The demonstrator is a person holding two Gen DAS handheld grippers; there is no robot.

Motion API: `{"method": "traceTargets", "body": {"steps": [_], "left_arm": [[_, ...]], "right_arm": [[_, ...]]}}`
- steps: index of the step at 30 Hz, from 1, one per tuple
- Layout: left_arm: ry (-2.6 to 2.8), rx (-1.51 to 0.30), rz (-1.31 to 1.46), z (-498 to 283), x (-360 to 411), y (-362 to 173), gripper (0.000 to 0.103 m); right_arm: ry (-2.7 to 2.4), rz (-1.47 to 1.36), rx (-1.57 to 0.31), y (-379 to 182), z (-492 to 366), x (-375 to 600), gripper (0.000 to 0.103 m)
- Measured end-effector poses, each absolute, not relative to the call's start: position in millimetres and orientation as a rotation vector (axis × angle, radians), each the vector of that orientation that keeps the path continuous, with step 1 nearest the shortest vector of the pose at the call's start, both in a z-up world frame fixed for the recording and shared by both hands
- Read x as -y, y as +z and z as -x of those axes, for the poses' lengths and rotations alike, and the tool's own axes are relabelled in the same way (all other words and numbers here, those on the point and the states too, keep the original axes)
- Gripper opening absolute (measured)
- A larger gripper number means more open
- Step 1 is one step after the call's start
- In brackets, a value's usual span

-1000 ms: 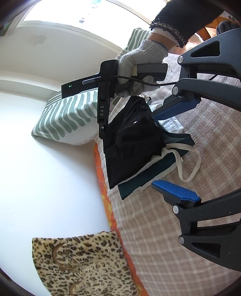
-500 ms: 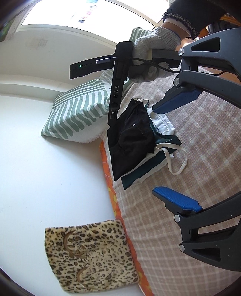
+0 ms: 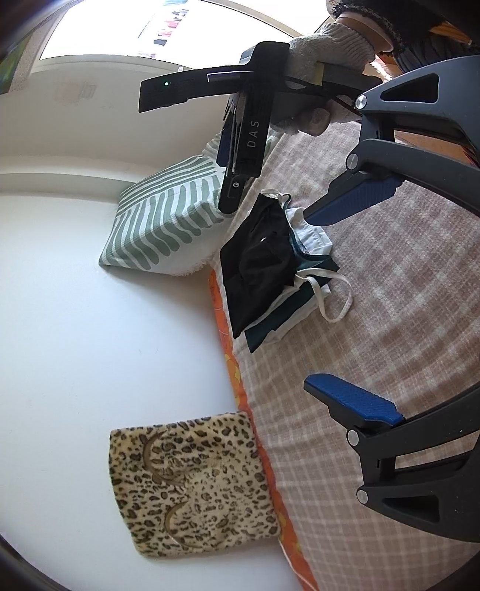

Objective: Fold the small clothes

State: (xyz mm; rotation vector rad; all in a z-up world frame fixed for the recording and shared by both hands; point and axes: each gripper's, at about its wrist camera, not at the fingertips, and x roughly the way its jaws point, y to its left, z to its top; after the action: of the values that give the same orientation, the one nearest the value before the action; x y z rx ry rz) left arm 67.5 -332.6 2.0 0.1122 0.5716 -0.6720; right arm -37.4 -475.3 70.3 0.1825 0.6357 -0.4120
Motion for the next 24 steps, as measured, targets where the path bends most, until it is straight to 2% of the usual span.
{"method": "traceTargets", "body": {"steps": [9, 10, 12, 13, 24], "left_arm": [[-0.607, -0.572, -0.114, -57.6, 309.6, -0.7, 0.087], [-0.604, -0.573, -0.114, -57.1, 307.6, -1.4, 0.089], [-0.596, -0.573, -0.115, -55.6, 303.7, -3.0, 0.099], [-0.591, -0.570, -0.115, -55.1, 302.0, -3.7, 0.100], [-0.525, -0.608, -0.129, -58.8, 293.9, -24.5, 0.101]], "right_arm": [[-0.449, -0.143, -0.633, 70.7, 54.2, 436.2, 0.103], [-0.448, -0.136, -0.632, 71.2, 55.5, 432.6, 0.103], [-0.450, -0.135, -0.627, 70.7, 57.5, 427.8, 0.103], [-0.452, -0.141, -0.625, 70.1, 58.8, 426.4, 0.103], [-0.514, -0.158, -0.600, 53.3, 65.1, 422.2, 0.103]]}}
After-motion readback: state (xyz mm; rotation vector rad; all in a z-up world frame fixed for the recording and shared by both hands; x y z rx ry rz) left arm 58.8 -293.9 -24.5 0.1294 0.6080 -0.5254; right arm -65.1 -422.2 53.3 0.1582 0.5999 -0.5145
